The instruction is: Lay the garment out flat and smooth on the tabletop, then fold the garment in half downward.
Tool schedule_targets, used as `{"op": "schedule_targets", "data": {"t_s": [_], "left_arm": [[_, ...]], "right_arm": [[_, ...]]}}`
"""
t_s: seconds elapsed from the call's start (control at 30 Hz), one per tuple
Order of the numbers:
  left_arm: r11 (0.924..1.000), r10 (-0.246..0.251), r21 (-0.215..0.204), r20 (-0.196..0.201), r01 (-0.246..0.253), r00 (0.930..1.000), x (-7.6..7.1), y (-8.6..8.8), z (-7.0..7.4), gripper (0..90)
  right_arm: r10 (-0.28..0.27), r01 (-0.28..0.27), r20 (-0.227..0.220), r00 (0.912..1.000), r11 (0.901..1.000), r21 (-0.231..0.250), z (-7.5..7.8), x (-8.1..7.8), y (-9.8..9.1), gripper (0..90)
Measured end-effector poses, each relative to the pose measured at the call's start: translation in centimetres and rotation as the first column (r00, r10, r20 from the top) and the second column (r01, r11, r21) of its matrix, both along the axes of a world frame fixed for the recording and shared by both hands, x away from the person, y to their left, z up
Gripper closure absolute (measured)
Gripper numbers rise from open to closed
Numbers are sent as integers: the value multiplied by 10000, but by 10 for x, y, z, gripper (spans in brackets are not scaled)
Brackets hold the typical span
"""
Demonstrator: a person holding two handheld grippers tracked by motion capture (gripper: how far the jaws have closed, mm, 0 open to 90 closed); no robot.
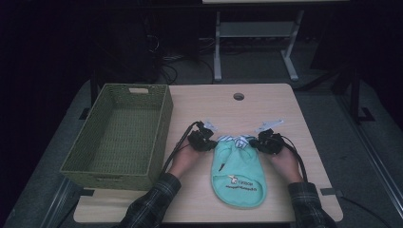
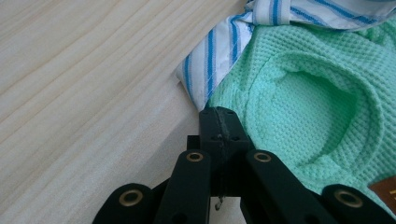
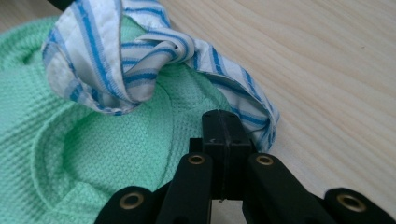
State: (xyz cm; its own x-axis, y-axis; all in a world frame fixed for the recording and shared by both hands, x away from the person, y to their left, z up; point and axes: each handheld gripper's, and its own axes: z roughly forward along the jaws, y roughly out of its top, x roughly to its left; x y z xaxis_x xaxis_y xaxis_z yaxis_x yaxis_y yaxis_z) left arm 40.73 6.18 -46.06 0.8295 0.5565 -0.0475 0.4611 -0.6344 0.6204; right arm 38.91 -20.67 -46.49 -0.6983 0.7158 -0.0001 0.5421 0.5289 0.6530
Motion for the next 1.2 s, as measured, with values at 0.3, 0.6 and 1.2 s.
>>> {"op": "schedule_targets", "data": {"t_s": [0.3,0.6,1.2], "left_arm": [[9989,320,-345,-123,-324,9994,2,7,10,871],[9957,388,-841,-76,-393,9992,10,10,23,642],[9993,233,-283,-113,-236,9997,36,-8,8,489]], "right_arm": [[63,-53,-91,9999,9947,1024,14,2,-12,841],[-353,329,154,9993,9905,1338,23,12,-18,568],[-529,598,-401,9978,9783,1981,7,24,-24,464]]}}
